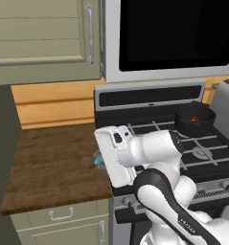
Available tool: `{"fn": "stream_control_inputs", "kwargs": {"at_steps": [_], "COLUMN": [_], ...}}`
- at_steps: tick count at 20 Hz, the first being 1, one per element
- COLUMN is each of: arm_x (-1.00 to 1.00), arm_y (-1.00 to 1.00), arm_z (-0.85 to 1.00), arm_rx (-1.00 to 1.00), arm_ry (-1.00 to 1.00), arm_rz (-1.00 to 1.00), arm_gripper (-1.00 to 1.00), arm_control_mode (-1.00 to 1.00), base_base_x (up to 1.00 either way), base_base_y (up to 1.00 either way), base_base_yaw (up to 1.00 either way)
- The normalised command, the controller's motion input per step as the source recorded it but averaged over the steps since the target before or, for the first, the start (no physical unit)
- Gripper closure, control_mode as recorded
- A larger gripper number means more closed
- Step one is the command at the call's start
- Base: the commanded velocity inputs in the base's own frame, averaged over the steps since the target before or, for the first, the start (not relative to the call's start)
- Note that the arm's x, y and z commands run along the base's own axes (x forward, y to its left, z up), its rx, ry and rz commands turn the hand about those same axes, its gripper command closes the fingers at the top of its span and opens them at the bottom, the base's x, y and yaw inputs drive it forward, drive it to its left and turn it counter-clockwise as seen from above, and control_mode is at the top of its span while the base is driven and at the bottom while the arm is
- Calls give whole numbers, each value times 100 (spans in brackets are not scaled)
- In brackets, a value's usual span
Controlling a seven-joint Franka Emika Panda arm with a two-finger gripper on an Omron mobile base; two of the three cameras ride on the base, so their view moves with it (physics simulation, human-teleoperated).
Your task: Put the bell pepper and garlic in the pot. Retrieve the spatula and lightly stir the vegetables in the pot.
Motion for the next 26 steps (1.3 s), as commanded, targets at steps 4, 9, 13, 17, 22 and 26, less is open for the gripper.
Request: {"fn": "stream_control_inputs", "kwargs": {"at_steps": [4, 9, 13, 17, 22, 26], "arm_x": [3, 17, 33, 28, 2, 0], "arm_y": [-21, -10, -6, -22, -44, -32], "arm_z": [19, 5, -1, 1, 29, 25], "arm_rx": [70, 63, 39, 34, 33, 17], "arm_ry": [46, 42, 12, 21, 25, 0], "arm_rz": [-34, -37, -48, -52, -29, -10], "arm_gripper": [100, 100, 100, 100, 100, 100], "arm_control_mode": [-100, -100, -100, -100, -100, -100], "base_base_x": [0, 0, 0, 0, 0, 0], "base_base_y": [0, 0, 0, 0, 0, 0], "base_base_yaw": [0, 0, 0, 0, 0, 0]}}
